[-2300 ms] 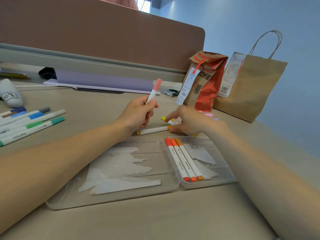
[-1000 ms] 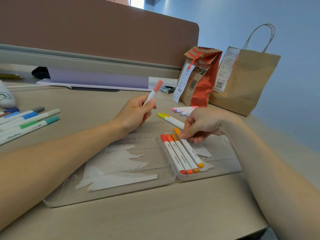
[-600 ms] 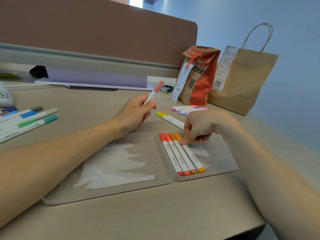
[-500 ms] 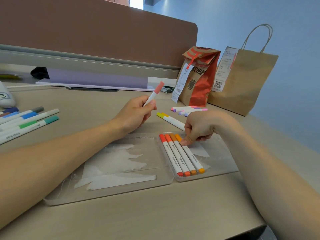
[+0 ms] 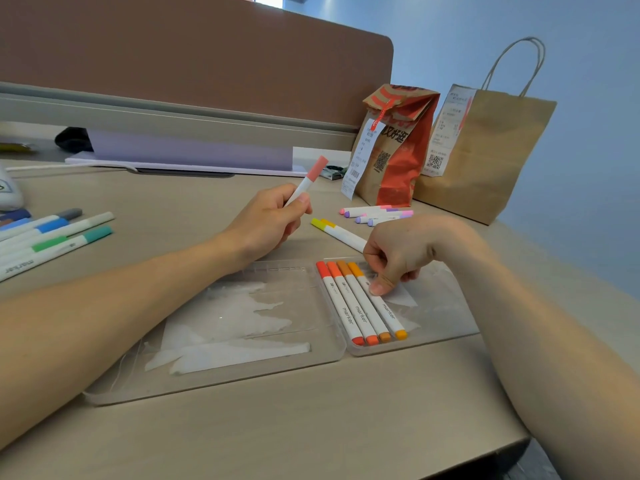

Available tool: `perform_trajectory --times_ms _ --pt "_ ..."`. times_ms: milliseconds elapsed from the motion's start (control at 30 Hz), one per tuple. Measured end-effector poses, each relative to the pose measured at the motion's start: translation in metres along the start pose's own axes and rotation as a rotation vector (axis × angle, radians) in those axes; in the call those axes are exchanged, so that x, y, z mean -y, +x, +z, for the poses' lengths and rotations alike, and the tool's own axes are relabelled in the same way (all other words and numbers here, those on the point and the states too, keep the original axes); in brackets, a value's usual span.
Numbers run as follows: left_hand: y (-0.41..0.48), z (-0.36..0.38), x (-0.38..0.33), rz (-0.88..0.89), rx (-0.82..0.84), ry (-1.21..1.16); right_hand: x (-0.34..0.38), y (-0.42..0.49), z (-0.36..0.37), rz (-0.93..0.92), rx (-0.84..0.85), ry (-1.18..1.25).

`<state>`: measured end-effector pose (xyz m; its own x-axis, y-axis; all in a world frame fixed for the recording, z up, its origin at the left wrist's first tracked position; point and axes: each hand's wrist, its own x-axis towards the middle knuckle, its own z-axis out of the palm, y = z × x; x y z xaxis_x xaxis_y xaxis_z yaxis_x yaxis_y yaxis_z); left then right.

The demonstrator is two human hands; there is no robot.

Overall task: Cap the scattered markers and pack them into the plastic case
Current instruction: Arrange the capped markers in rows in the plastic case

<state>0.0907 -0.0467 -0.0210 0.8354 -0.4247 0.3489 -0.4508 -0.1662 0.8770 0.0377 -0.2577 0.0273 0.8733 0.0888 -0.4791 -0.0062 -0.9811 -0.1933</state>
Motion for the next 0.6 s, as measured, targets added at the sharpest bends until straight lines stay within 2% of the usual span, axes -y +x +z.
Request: perform_trajectory --times_ms 200,300,367,433,467,500,533,600 --pt "0.000 0.000 0.000 0.015 0.005 0.013 0.013 0.001 0.001 -0.043 -0.051 -0.023" --pt "-0.001 0.001 -0.001 0.013 0.006 0.027 -0.001 -0.005 0.003 -0.097 -0.038 0.118" --pt "-0.002 0.002 -0.001 0.012 0.011 0.028 -0.012 -0.004 0.004 -0.158 -0.215 0.316" --pt "-0.001 0.001 -0.001 0.015 0.013 0.018 -0.021 0.010 0.005 -0.156 -0.574 0.493" --pt "-0.001 0.001 0.000 0.013 0.013 0.014 -0.025 0.019 0.005 -0.127 -0.724 0.496" --pt "-0.001 0.001 0.000 0.011 0.012 0.014 -0.026 0.028 0.007 -0.086 -0.797 0.423" --pt "0.000 0.001 0.000 0.010 0.014 0.017 -0.026 0.035 0.010 -0.048 -0.793 0.320" --pt "0.000 0.001 0.001 0.009 0.020 0.019 -0.021 0.042 0.016 -0.002 -0.669 0.172"
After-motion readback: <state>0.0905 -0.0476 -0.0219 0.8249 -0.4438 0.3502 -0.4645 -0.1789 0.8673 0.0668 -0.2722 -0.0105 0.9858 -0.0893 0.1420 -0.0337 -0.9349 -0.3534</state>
